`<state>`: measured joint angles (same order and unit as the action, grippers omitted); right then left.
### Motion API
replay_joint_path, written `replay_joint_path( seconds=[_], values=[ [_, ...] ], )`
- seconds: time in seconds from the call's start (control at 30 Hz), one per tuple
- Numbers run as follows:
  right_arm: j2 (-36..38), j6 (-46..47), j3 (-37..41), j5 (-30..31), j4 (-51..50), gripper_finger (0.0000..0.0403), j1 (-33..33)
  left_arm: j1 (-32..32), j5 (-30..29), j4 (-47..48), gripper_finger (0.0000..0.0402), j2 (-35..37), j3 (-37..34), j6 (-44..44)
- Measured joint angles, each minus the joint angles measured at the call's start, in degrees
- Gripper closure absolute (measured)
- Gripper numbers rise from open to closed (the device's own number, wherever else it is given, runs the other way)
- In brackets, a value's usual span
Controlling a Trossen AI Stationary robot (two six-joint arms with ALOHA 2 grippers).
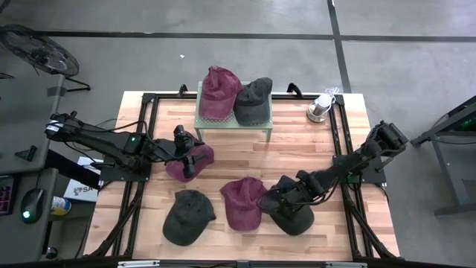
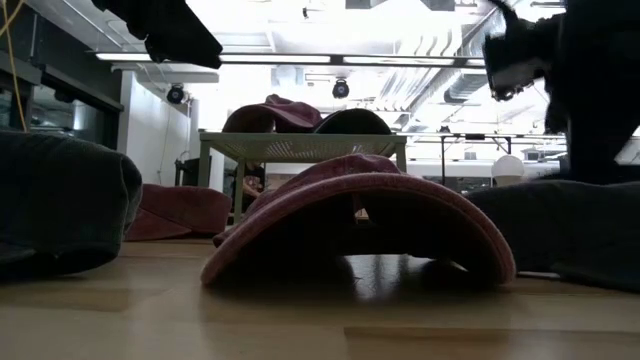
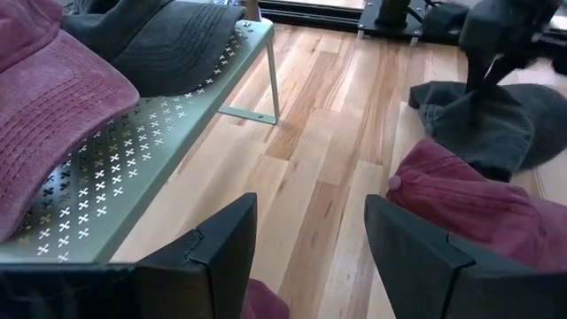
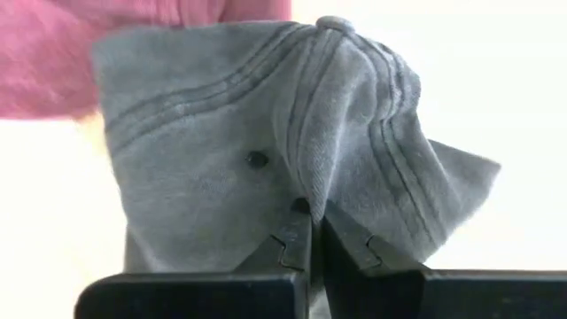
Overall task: Pick & Place hat
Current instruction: Stack the right black cap on top of the black cap on the shelf
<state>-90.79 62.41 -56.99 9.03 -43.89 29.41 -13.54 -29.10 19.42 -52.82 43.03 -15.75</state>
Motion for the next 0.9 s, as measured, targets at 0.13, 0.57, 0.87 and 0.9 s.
replay_joint_path(
  seconds=[0.13, 0.57, 0.87, 0.9],
  values=[
    [2.58, 0.06, -3.33, 4.1, -6.22, 0.04, 0.0, 0.0, 0.0, -0.02, 0.0197, 0.0, 0.0, -1.0],
    [10.95, -6.74, -12.32, 17.76, -13.15, 0.0402, -4.66, 0.01, -0.01, -0.1, 0.0197, 0.0, 0.0, -1.06],
    [15.08, -20.62, -21.12, 24.26, -9.68, 0.0402, -14.36, 0.0, -0.02, -0.4, 0.0197, 0.0, 0.0, -1.07],
    [15.2, -22.41, -22.41, 24.03, -8.6, 0.0402, -15.63, 0.0, -0.02, -0.44, 0.0197, 0.0, 0.0, -1.09]
  ],
)
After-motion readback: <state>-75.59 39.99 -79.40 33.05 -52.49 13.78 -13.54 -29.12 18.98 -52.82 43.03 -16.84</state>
